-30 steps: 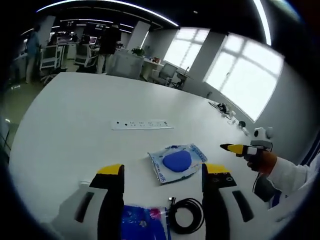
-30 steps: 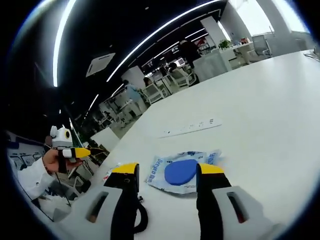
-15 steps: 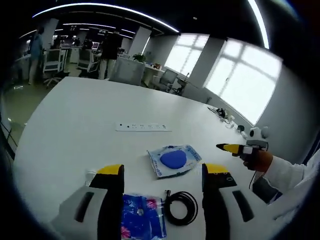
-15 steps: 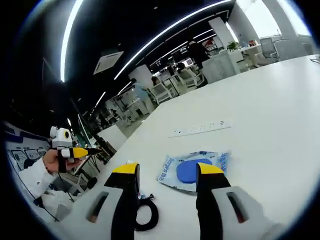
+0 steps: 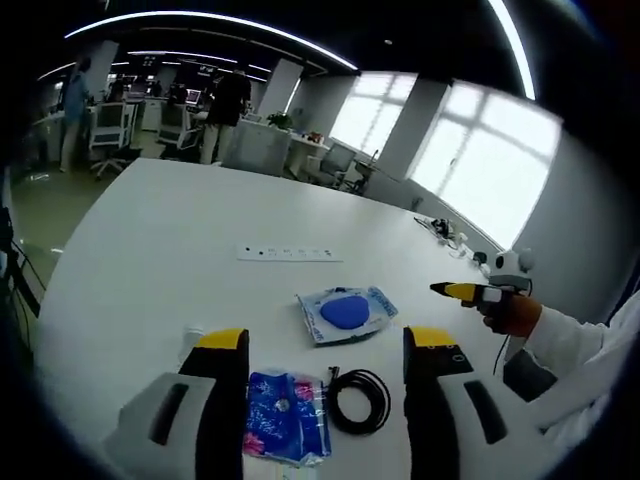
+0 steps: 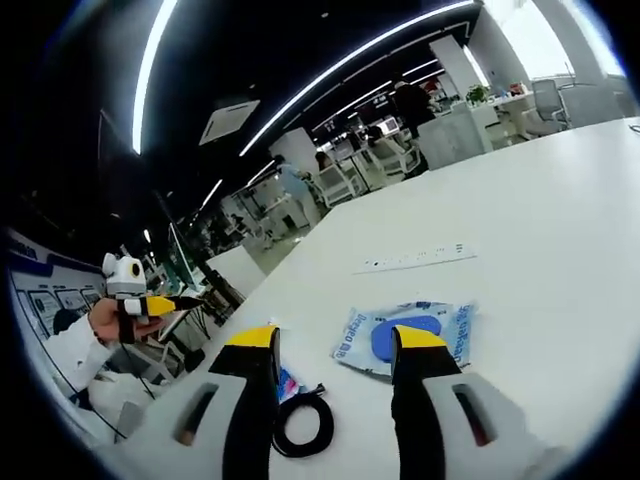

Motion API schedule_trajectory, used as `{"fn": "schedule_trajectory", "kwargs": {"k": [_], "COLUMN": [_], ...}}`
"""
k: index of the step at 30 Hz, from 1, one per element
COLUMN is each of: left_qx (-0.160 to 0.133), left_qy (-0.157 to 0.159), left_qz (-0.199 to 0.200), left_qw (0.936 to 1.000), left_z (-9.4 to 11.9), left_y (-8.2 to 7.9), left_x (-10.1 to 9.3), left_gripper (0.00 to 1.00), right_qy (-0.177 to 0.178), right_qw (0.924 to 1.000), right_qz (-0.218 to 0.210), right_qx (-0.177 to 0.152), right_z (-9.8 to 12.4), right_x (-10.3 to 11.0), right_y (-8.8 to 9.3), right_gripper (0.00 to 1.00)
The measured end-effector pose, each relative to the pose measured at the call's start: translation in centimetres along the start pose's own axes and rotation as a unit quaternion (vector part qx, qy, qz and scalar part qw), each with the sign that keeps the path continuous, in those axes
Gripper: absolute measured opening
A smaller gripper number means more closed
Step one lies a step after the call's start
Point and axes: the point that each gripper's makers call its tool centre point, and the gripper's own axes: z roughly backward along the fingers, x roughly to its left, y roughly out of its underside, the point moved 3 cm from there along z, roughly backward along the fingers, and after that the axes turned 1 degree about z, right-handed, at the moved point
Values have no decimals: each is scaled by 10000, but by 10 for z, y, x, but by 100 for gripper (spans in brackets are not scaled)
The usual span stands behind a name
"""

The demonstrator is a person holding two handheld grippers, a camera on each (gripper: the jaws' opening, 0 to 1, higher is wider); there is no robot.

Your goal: Arrange the tabletop items into an orderly group along one side of the table until the central work area is clear of visible clutter.

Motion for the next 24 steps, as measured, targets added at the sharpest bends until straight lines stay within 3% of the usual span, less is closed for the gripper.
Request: {"fn": "schedule_trajectory", "kwargs": {"k": [15, 24], "left_qx": [-19, 85], "left_qy": [-6, -101], "left_qz": [43, 129], "left_qw": [10000, 9998], "left_z": [27, 50], "left_y": [13, 33], "left_x": [4, 16], "left_gripper": [62, 62], "right_qy": [-325, -508], "right_qw": [9992, 9980], "right_qz": [109, 11], "right_qx": [204, 372], "right_z": [1, -1], "right_x": [33, 53], "right_y": [19, 40], "right_gripper": [42, 41]}}
